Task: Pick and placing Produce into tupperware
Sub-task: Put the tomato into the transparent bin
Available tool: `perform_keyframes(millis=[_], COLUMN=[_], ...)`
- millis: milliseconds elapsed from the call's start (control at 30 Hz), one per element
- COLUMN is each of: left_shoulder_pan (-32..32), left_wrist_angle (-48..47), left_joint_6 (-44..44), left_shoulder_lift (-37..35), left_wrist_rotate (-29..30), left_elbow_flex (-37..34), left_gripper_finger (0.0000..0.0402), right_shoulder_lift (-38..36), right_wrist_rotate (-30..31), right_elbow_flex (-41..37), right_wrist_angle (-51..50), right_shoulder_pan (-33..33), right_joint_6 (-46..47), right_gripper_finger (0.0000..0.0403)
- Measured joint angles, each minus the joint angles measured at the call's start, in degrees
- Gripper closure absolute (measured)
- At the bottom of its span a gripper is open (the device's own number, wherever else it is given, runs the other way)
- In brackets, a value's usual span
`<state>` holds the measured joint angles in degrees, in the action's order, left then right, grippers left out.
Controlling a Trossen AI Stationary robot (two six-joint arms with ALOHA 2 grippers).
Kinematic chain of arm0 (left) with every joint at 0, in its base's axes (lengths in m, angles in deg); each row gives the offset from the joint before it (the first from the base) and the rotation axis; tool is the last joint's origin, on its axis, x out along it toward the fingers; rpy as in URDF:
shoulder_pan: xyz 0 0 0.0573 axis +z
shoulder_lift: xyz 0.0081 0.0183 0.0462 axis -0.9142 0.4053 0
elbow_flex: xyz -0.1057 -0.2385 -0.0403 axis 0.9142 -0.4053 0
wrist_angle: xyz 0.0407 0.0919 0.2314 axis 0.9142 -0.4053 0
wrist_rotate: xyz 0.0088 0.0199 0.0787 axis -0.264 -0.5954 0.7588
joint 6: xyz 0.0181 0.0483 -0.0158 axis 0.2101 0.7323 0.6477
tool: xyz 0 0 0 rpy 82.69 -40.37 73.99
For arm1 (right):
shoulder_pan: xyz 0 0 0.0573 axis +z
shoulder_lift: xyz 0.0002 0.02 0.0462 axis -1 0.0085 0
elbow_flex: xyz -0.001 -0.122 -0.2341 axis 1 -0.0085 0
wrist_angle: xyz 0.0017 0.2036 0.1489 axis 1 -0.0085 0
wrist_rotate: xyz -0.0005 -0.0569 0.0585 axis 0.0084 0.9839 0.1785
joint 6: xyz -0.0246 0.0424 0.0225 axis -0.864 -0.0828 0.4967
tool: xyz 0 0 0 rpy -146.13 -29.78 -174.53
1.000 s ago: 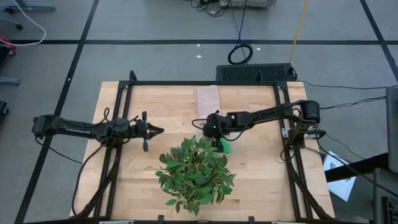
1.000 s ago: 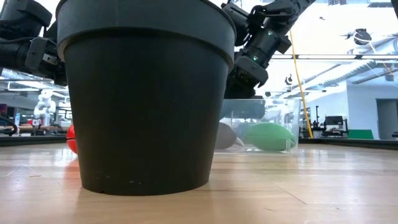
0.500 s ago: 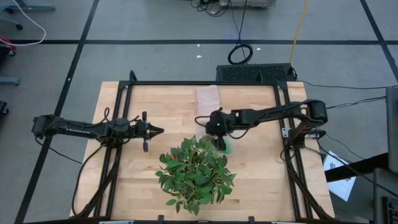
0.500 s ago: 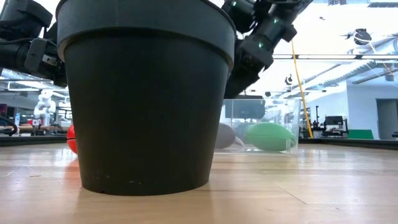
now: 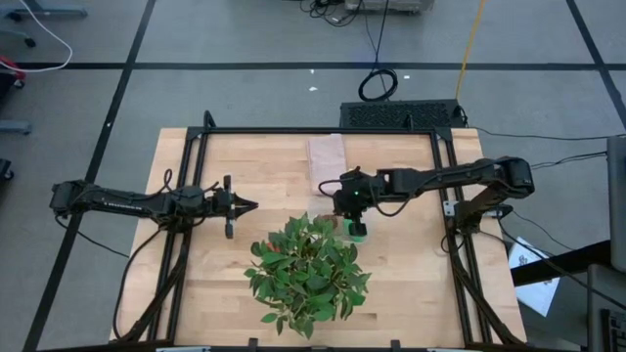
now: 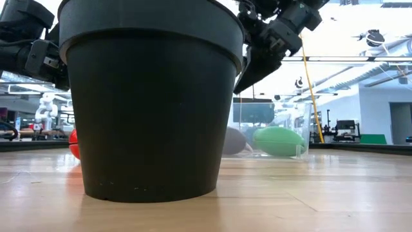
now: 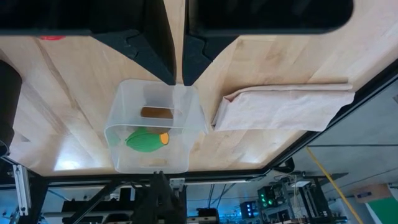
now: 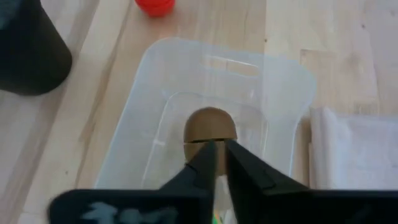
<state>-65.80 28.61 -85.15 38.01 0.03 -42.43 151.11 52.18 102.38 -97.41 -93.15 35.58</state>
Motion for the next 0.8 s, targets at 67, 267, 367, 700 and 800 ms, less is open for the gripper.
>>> perform_keyframes(millis=[67, 267, 367, 700, 800], left_shoulder_pan=[-0.01, -0.02, 0.0, -0.02, -0.02], left_wrist_angle=[0.0, -0.02, 0.0, -0.15, -0.42], left_joint_6=[0.0, -0.22, -0.22, -0.22, -0.27], left_shoulder_lift=[-0.01, 0.0, -0.02, 0.0, 0.0], left_wrist_rotate=[0.0, 0.0, 0.02, 0.04, 0.02], left_elbow_flex=[0.0, 0.0, 0.0, -0.01, -0.02], left_gripper_finger=[0.0371, 0.0371, 0.0371, 0.0371, 0.0371], right_shoulder_lift=[-0.03, -0.1, -0.37, -3.6, -5.98], right_wrist_rotate=[-0.05, -7.71, -9.2, -9.38, -9.43], right_elbow_flex=[-0.99, -5.52, -7.42, -8.01, -8.01], right_wrist_angle=[1.03, 9.91, 13.57, 15.07, 15.43], right_shoulder_pan=[-0.02, -0.02, 0.02, 0.0, 0.0], right_joint_6=[-0.76, 1.55, 2.38, 2.35, 2.51], right_gripper_finger=[0.0392, 0.04, 0.0401, 0.0403, 0.0403])
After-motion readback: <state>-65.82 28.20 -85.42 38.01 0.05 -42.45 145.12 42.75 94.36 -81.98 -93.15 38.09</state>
